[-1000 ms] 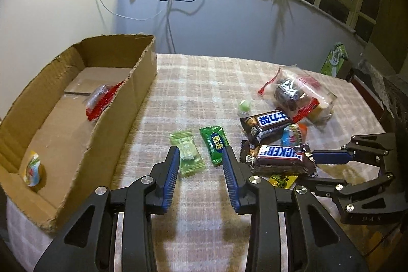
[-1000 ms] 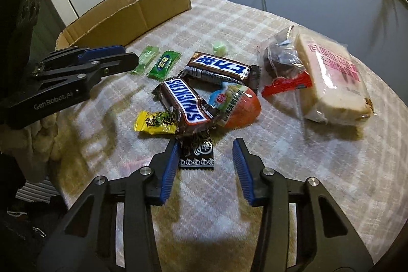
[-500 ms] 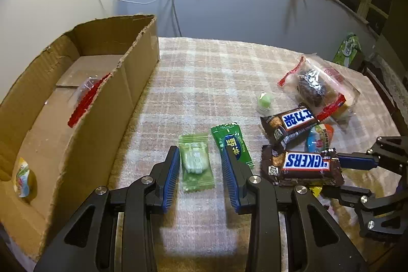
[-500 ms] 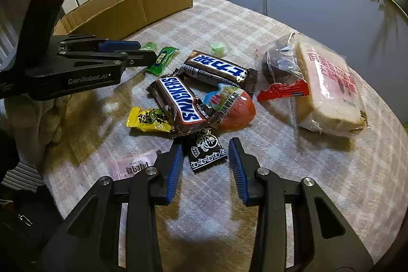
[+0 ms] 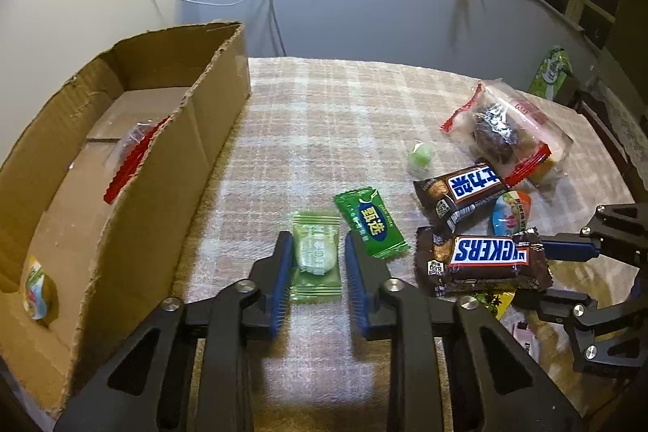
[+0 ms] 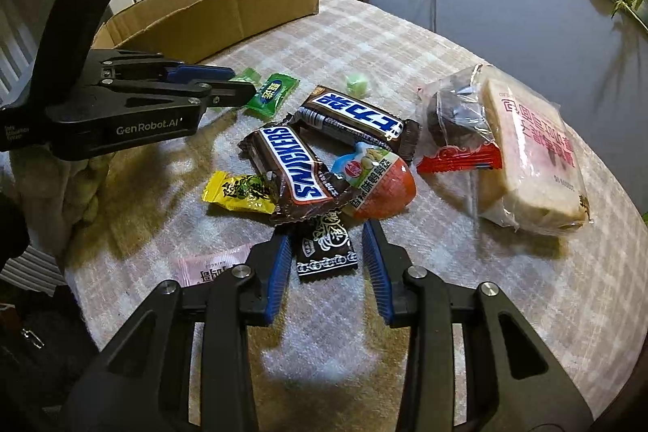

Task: Organize snacks
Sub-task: 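Grasp the black wrapped candy with the right gripper while the left grasps the pale green candy, then carry both candies over the box and open both grippers to release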

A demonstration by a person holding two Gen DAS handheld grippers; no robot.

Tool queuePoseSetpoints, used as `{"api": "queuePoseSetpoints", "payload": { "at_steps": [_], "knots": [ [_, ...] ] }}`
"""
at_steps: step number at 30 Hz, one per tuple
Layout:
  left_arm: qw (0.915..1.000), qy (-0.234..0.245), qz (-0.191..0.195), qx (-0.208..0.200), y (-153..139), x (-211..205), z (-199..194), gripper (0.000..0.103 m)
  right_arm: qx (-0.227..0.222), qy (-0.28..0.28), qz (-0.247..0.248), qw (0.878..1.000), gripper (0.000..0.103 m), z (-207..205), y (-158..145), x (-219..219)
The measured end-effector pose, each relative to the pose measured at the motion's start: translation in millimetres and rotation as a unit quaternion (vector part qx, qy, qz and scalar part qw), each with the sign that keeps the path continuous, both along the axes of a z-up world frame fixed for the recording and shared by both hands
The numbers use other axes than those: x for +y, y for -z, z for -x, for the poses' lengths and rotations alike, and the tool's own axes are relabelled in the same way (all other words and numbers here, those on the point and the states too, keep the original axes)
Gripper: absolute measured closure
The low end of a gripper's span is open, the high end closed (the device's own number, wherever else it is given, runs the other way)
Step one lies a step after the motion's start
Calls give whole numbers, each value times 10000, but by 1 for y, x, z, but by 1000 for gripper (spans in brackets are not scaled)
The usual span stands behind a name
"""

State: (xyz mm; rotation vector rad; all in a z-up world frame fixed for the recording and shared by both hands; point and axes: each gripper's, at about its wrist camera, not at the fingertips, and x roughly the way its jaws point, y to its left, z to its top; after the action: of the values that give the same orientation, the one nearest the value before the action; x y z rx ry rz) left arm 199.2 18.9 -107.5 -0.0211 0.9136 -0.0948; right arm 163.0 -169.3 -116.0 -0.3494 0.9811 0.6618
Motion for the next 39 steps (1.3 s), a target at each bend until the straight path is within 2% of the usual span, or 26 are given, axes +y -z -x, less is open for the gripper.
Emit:
{"api": "queuePoseSetpoints", "payload": {
  "at_steps": [1, 12, 25, 30, 39],
  "knots": [
    [10000, 3, -6, -3, 0, -1, 0, 82, 21, -1, -9, 10000, 74, 1, -1, 0],
    [9999, 33, 97, -78, -7, 0, 16, 84, 118, 285, -113, 9995, 74, 14, -5, -21],
    [9984, 27, 310, -482, -35, 2, 47, 84, -91, 628, -275, 9976, 74, 39, -28, -47],
    [9971, -32, 364, -661, -47, 9, 56, 84, -267, 619, -324, 9972, 74, 42, -44, -42],
    [9949, -342, 322, -891, -67, 44, 68, 84, -652, 316, -501, 9961, 74, 28, -82, -1]
  ]
}}
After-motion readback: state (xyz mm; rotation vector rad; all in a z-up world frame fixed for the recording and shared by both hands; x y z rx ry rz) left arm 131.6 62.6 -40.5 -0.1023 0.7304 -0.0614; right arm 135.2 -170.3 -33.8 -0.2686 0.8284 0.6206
